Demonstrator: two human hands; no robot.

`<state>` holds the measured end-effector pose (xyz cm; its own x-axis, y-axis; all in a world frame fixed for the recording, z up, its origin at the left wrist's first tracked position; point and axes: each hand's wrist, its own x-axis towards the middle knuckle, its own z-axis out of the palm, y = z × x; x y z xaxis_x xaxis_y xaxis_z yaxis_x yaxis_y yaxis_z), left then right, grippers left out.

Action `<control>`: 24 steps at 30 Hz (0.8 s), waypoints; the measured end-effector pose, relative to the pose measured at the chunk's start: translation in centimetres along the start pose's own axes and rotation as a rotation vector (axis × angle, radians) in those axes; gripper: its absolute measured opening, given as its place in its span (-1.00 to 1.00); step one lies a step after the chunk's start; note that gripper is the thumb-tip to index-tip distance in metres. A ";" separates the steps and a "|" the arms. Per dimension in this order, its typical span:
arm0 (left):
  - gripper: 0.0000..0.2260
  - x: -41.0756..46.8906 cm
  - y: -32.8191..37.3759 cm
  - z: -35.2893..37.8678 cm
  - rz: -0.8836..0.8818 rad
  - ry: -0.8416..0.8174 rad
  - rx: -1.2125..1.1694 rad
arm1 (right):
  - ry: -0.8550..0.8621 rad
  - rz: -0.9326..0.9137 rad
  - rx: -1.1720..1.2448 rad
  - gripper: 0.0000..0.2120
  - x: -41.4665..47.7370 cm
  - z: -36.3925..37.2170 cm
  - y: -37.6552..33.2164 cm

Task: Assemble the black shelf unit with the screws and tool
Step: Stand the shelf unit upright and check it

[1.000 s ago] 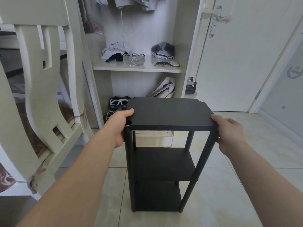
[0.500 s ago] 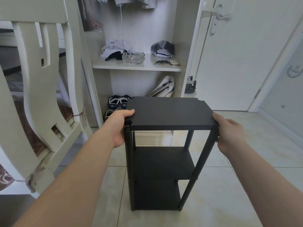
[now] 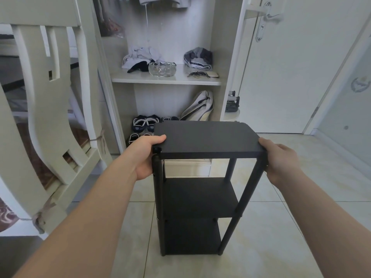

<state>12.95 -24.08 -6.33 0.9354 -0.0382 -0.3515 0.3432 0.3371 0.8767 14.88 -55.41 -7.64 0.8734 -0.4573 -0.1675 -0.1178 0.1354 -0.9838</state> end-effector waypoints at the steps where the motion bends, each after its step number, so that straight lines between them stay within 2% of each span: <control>1: -0.89 0.0 0.0 0.0 0.000 -0.002 -0.003 | -0.002 0.000 -0.001 -0.78 0.0 0.0 0.0; 13: -0.78 -0.2 -1.3 -0.1 -0.019 0.016 0.011 | -0.014 0.025 -0.032 -0.85 0.7 -0.4 0.3; 19: -0.80 0.1 -1.6 0.5 0.021 0.129 0.040 | -0.021 0.042 -0.010 -0.80 0.6 -0.3 0.6; 24: -0.77 0.4 -1.3 0.5 0.009 0.195 0.065 | -0.095 0.095 -0.002 -0.89 0.6 -0.7 0.2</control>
<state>12.93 -25.06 -7.48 0.9066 0.1498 -0.3945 0.3451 0.2751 0.8974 15.11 -56.26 -7.95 0.8990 -0.3574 -0.2530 -0.2030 0.1719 -0.9640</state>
